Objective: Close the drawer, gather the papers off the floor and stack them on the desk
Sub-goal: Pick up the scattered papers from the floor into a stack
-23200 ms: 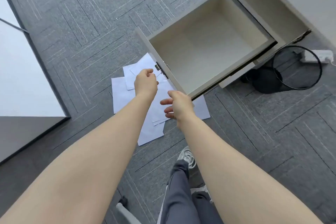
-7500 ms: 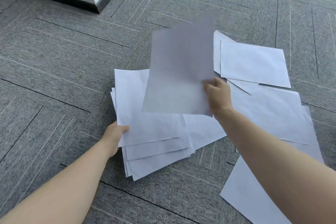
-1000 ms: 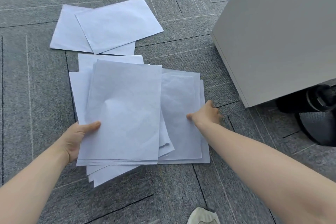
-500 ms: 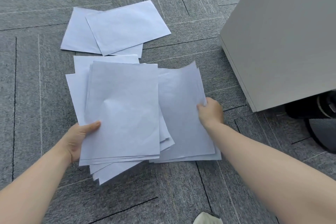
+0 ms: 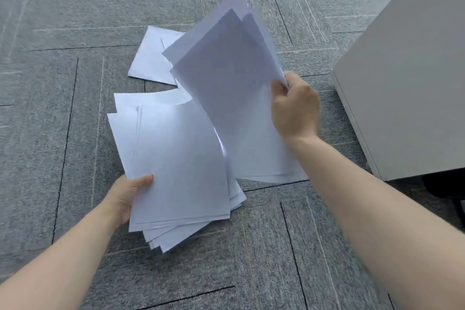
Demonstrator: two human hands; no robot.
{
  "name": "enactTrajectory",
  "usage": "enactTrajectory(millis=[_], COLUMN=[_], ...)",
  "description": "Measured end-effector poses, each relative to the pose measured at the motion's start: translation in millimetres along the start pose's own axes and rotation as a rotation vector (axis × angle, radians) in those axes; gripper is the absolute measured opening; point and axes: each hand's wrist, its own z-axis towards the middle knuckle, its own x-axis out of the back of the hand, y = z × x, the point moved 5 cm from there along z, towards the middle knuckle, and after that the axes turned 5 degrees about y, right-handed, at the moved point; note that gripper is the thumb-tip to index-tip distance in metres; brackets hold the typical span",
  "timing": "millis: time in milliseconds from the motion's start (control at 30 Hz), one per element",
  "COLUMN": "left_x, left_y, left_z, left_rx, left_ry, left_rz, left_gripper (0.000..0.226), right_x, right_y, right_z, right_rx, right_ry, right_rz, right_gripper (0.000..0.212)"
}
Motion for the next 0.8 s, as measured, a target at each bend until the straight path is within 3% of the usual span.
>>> enactTrajectory(millis=[167, 267, 367, 500, 600, 800], left_x=[0.7, 2.6, 2.7, 1.1, 4.3, -0.2], left_y=[1.3, -0.6, -1.4, 3.4, 5.1, 6.1], left_z=[0.0, 1.3, 0.1, -2.0, 1.6, -1.7], left_rx=[-0.010, 0.004, 0.048, 0.028, 0.022, 0.041], left_ry=[-0.020, -0.020, -0.031, -0.059, -0.053, -0.135], left_rz=[0.004, -0.018, -0.063, -0.096, -0.138, -0.107], left_gripper=[0.017, 0.022, 0.035, 0.050, 0.062, 0.049], right_x=[-1.2, -9.4, -38.4, -80.6, -102.1, -140.8], right_y=[-30.5, -36.6, -25.3, 0.4, 13.4, 30.2], right_z=[9.2, 8.6, -1.0, -25.8, -45.5, -78.9], right_rx=[0.029, -0.019, -0.167, -0.435, -0.533, -0.602], right_ry=[0.006, -0.032, -0.154, -0.332, -0.447, -0.597], right_rz=[0.029, 0.101, 0.227, 0.374, 0.422, 0.391], right_gripper=[0.036, 0.038, 0.032, 0.007, 0.018, 0.012])
